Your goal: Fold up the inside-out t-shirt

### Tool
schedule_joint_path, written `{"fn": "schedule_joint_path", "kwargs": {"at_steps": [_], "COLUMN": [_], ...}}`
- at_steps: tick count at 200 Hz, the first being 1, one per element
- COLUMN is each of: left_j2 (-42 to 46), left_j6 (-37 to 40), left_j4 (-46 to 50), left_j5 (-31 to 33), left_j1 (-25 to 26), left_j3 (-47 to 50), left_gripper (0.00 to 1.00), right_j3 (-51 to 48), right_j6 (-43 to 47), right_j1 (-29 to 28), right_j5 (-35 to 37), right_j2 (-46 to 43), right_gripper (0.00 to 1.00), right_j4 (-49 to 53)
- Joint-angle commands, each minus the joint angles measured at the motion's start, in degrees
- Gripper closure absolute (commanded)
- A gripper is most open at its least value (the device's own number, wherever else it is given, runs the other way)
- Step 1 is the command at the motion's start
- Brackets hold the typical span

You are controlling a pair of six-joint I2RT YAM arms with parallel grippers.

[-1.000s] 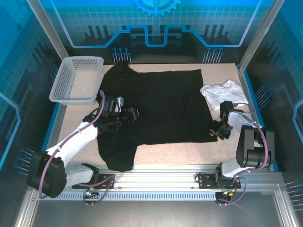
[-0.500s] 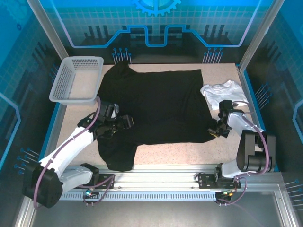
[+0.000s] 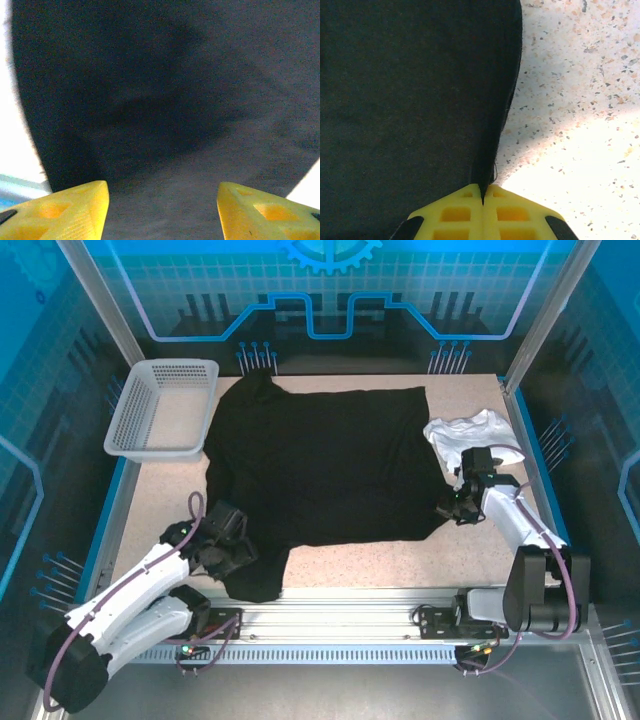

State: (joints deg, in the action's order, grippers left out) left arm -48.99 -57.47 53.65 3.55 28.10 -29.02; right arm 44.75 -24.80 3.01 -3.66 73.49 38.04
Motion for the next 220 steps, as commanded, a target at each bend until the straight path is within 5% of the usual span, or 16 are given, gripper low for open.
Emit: {"fn": "schedule_joint_path", "kwargs": {"at_steps": [1, 67, 150, 170, 220], "left_j2": [0.0, -5.2, -14.7, -12.1, -1.7], "left_j6": [-8.3, -10.8, -4.5, -1.8, 5.6], "left_j4": [6.7, 6.8, -10.8, -10.9, -2.2], "left_j5": [2.8, -0.8, -4.2, -5.6, -9.8], "left_j1": [1.1, 1.1, 0.4, -3.9, -17.0], "left_j3": [-0.5, 0.7, 3.8, 4.4, -3.9], "left_gripper": [0.41, 0.41, 0.84, 1.0, 1.0], "right_j3": [0.7, 0.6, -0.8, -1.8, -3.0], "right_j6": [1.5, 2.2, 1.7, 1.3, 1.1], "right_j1": [-0.6, 0.2, 1.8, 3.3, 7.8], "right_j5": [-3.6, -6.1, -4.9, -5.4, -8.0], "right_j2": [-1.5, 0.5, -1.6, -3.0, -6.9], "right_gripper": [1.0, 1.0, 1.0, 1.0, 1.0], "right_j4": [-0.4, -2.2, -0.6, -0.5, 1.1]}}
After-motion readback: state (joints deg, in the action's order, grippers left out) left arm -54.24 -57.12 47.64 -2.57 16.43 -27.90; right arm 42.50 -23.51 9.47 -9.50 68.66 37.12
